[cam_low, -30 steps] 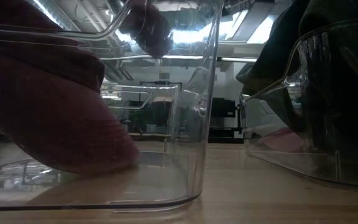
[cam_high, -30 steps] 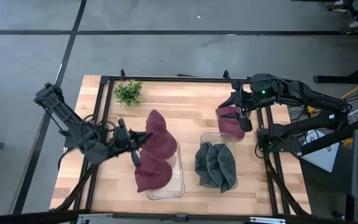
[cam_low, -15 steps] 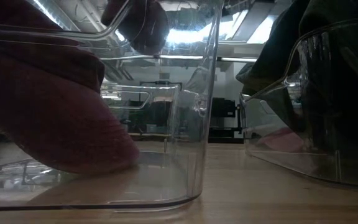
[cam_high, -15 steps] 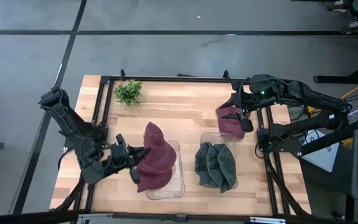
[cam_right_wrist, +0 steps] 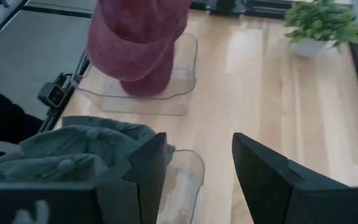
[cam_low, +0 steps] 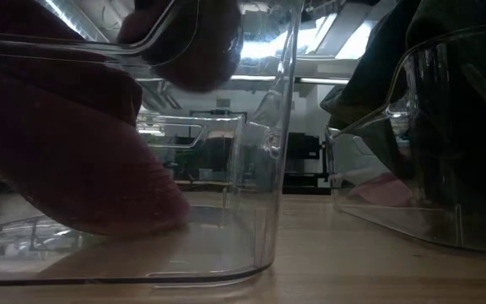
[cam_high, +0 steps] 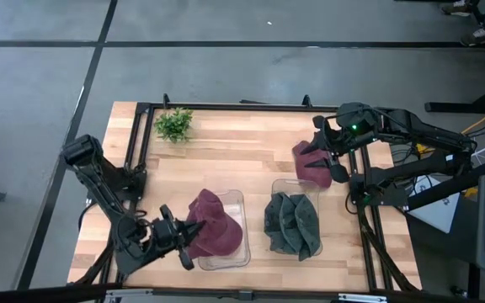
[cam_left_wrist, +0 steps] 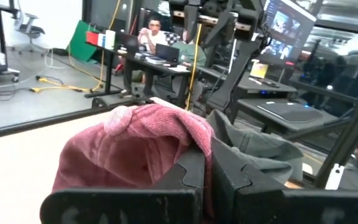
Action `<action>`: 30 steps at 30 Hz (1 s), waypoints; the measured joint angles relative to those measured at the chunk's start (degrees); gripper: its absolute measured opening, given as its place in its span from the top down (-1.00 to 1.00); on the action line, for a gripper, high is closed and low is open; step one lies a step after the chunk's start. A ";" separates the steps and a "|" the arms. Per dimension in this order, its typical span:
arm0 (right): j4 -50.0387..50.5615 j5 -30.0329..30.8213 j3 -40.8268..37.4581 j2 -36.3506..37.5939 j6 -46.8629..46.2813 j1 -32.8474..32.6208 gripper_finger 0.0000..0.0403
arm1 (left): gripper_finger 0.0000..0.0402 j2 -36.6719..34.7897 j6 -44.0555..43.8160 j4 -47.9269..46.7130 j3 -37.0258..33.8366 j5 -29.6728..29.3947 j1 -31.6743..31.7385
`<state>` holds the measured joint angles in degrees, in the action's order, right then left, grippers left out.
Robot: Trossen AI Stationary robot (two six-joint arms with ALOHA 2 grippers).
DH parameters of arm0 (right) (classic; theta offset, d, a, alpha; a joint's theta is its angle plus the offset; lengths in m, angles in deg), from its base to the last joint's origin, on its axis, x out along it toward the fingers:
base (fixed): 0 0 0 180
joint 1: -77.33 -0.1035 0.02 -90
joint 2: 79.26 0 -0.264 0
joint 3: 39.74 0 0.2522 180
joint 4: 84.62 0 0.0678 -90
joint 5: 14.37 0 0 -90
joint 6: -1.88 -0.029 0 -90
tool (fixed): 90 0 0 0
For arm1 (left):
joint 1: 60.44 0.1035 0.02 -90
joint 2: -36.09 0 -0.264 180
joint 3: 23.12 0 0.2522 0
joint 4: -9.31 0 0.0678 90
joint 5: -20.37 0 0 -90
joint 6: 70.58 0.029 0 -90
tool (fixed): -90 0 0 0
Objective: Pick & Place hat
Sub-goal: Put the left pink cap into the left transparent bin
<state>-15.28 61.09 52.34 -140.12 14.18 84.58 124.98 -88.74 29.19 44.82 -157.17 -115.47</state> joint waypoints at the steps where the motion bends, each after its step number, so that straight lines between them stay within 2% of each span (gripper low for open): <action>1: 0.23 -0.16 0.00 0.00 0.00 0.00 0.10 | 0.98 0.60 -0.71 0.05 0.00 -0.28 -0.10; 9: 0.30 -0.16 0.00 0.00 0.01 0.02 0.10 | 0.98 4.97 -4.64 2.16 0.00 -0.84 -0.08; 30: 0.47 -0.71 0.02 0.00 0.20 0.02 0.10 | 0.98 16.33 -22.03 2.18 -0.01 0.21 -1.88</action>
<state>-14.81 60.38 52.36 -140.13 14.38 84.60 141.31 -110.77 31.37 44.81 -156.96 -117.35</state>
